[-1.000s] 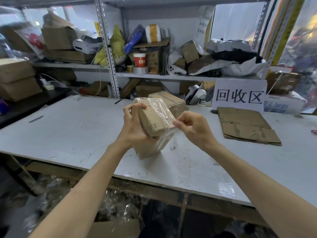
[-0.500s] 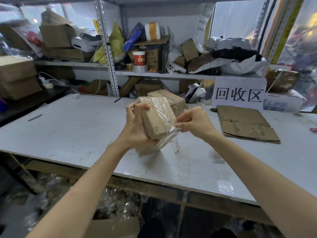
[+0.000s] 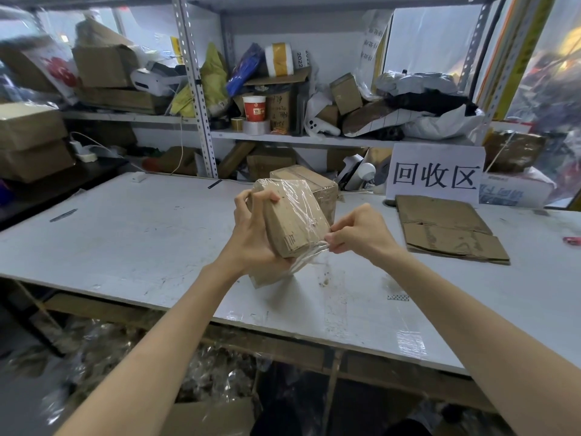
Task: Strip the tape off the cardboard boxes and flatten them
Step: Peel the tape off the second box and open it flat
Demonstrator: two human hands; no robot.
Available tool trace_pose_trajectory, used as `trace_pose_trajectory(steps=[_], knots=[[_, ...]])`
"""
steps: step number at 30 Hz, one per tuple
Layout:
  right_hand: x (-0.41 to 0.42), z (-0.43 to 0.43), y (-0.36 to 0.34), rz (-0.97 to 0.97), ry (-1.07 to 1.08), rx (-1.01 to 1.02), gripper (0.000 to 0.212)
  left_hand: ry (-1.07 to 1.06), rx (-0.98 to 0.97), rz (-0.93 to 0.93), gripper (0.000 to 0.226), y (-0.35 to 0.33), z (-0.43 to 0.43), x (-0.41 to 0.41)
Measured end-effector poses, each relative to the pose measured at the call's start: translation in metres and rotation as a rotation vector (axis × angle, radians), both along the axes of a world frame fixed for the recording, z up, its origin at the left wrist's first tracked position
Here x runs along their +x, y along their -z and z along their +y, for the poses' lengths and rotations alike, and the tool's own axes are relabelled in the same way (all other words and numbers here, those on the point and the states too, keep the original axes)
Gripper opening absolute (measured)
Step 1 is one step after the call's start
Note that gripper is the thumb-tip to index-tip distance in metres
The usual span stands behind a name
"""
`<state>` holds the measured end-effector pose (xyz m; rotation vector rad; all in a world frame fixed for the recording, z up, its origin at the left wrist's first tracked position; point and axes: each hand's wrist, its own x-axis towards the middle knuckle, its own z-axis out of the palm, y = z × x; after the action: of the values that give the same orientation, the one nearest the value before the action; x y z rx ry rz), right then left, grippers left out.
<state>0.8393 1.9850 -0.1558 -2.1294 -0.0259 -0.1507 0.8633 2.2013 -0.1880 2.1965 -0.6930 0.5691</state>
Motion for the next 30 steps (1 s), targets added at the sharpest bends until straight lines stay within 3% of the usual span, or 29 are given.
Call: trace_pose_trajectory(steps=[9,12,16,20,22,26,27,29,30], knots=[[-0.004,0.006,0.013,-0.239,0.134,-0.330,0.021,-0.023,0.017,-0.007,0.094,-0.001,-0.009,-0.001],[-0.004,0.003,0.008,-0.308,0.125,-0.339,0.017,-0.038,0.002,0.000,0.094,-0.002,-0.008,0.001],[-0.007,-0.001,-0.005,-0.288,-0.027,-0.422,0.020,-0.037,0.001,0.009,0.093,-0.001,-0.007,0.002],[-0.001,-0.002,0.000,-0.265,-0.016,-0.537,0.022,-0.031,-0.003,0.001,0.094,-0.001,-0.011,0.004],[-0.003,-0.001,0.008,-0.219,0.068,-0.344,0.021,-0.016,-0.012,-0.001,0.094,0.000,-0.011,0.004],[-0.002,0.000,0.016,-0.005,0.229,0.392,0.019,-0.010,-0.047,0.021,0.094,0.001,-0.010,0.004],[-0.001,-0.001,0.016,0.035,0.235,0.477,0.015,-0.014,-0.051,0.026,0.094,0.002,-0.010,0.004],[0.003,-0.004,0.014,0.014,0.252,0.432,0.006,-0.013,-0.056,0.025,0.094,0.002,-0.008,0.005],[0.005,-0.006,0.014,-0.021,0.247,0.397,0.012,-0.005,-0.056,0.019,0.095,0.002,-0.008,0.005]])
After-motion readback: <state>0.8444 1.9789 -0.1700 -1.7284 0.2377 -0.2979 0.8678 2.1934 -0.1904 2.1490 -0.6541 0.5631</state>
